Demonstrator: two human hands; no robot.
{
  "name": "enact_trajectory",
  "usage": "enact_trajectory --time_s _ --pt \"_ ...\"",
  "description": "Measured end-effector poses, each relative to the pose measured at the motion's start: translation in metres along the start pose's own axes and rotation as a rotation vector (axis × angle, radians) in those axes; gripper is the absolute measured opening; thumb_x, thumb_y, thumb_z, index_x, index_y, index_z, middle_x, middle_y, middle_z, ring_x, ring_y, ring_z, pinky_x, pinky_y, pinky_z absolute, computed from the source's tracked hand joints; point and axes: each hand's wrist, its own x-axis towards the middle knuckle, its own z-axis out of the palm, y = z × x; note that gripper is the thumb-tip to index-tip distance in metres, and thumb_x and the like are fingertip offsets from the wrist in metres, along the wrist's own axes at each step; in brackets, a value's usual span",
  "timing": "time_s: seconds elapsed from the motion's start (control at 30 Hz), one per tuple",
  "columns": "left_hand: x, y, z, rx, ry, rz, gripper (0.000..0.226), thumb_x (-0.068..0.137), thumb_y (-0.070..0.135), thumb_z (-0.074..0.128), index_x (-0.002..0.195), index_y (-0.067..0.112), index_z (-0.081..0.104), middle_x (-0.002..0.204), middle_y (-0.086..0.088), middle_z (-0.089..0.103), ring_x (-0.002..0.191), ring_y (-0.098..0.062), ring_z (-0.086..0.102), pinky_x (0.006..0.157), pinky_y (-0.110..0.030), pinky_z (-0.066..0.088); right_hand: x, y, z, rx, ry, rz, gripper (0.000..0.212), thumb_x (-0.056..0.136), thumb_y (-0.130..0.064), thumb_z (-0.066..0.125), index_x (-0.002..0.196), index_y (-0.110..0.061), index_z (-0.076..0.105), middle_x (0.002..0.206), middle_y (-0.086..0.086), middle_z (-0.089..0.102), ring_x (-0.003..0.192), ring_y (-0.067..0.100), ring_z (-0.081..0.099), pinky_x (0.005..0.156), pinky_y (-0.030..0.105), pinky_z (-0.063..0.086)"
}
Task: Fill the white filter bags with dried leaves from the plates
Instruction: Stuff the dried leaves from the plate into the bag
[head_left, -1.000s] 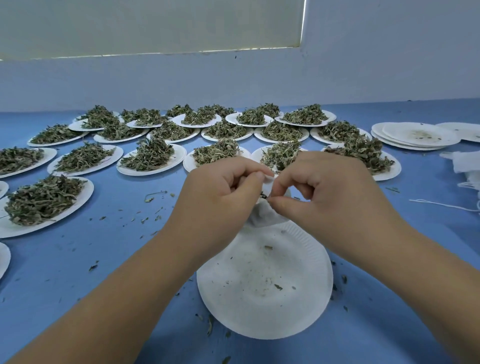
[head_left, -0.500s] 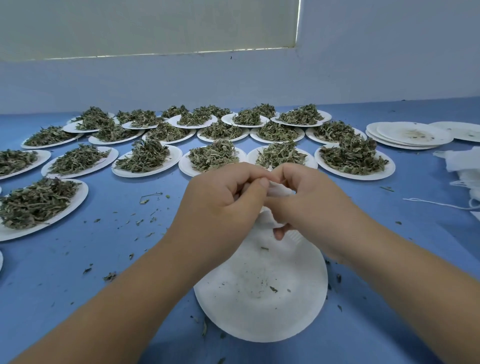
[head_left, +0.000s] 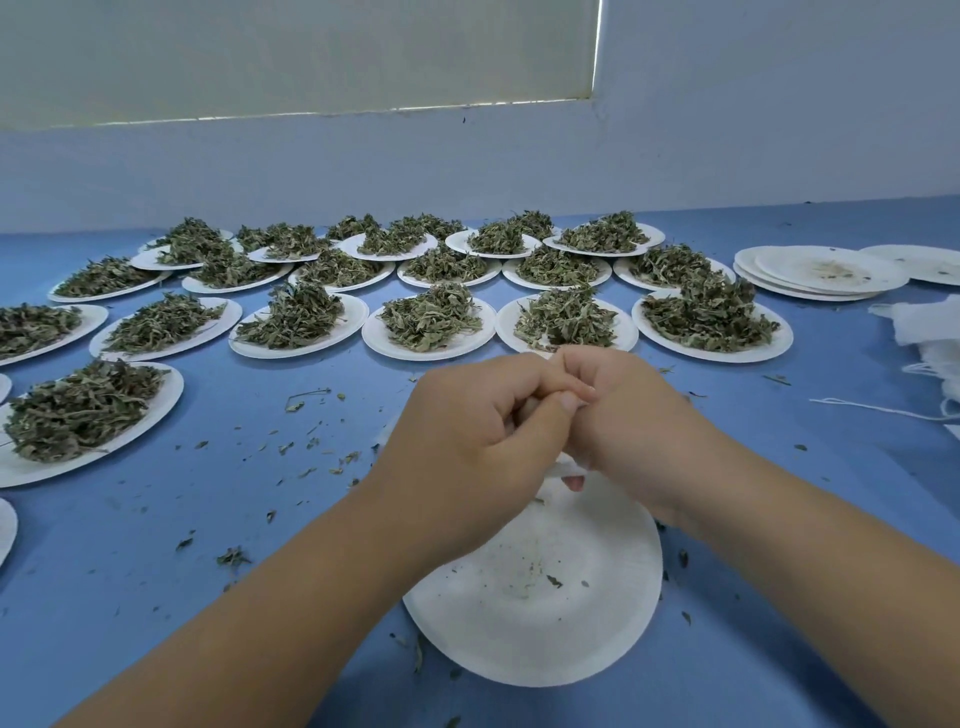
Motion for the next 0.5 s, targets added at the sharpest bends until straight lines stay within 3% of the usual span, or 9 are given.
enact_trajectory --time_s 0.1,0.2,0.27,0.33,0.4,0.5 --pt "0.0 -0.002 -0.001 0.004 0.033 0.035 0.021 0.086 0.02 0.056 0.085 0.036 0.071 0.057 -0.009 0.056 0.05 -0.021 0.049 0.048 -0.04 0.045 0.001 0.001 0.0 -0.057 0.084 -0.026 0.022 0.08 -0.002 0.058 0.065 -0.016 0.05 0.045 -0.003 0.055 0.041 0.017 0.053 0.04 0.024 0.036" --pt "0.002 -0.003 -0.003 -0.029 0.114 0.029 0.022 0.086 0.022 0.055 0.085 0.04 0.069 0.062 -0.005 0.063 0.053 -0.013 0.054 0.048 -0.03 0.048 -0.004 -0.001 -0.012 0.331 -0.098 -0.019 0.004 0.086 -0.008 0.064 0.087 -0.009 0.06 0.073 0.013 0.067 0.06 0.025 0.064 0.046 0.028 0.047" --pt "0.002 -0.002 -0.003 -0.062 0.128 0.025 0.022 0.086 0.023 0.055 0.085 0.039 0.07 0.062 -0.003 0.062 0.052 -0.01 0.053 0.047 -0.027 0.048 -0.008 -0.001 -0.018 0.463 -0.22 -0.036 0.015 0.086 -0.01 0.066 0.1 -0.007 0.061 0.086 0.012 0.066 0.07 0.02 0.065 0.056 0.025 0.052" --pt "0.001 -0.001 -0.002 -0.068 0.12 0.037 0.021 0.086 0.022 0.056 0.082 0.038 0.069 0.057 -0.004 0.057 0.047 -0.01 0.045 0.043 -0.021 0.041 -0.01 0.0 -0.016 0.388 -0.208 -0.095 0.018 0.086 -0.002 0.065 0.103 -0.008 0.061 0.086 0.008 0.065 0.07 0.015 0.062 0.06 0.024 0.05" --pt "-0.001 0.003 -0.001 -0.088 0.104 0.061 0.022 0.086 0.017 0.056 0.082 0.035 0.069 0.054 -0.007 0.052 0.044 -0.009 0.042 0.044 -0.01 0.034 -0.01 0.0 -0.01 0.281 -0.11 -0.129 0.019 0.085 0.005 0.062 0.096 -0.01 0.062 0.077 0.005 0.063 0.063 0.015 0.056 0.054 0.024 0.046" --pt "-0.005 0.007 0.002 -0.135 0.051 0.102 0.02 0.087 0.011 0.057 0.086 0.024 0.072 0.055 -0.009 0.051 0.044 -0.01 0.044 0.045 -0.009 0.043 -0.008 0.0 -0.001 0.191 0.021 -0.141 0.016 0.079 0.005 0.06 0.084 -0.011 0.061 0.062 -0.001 0.056 0.05 0.01 0.047 0.043 0.021 0.038"
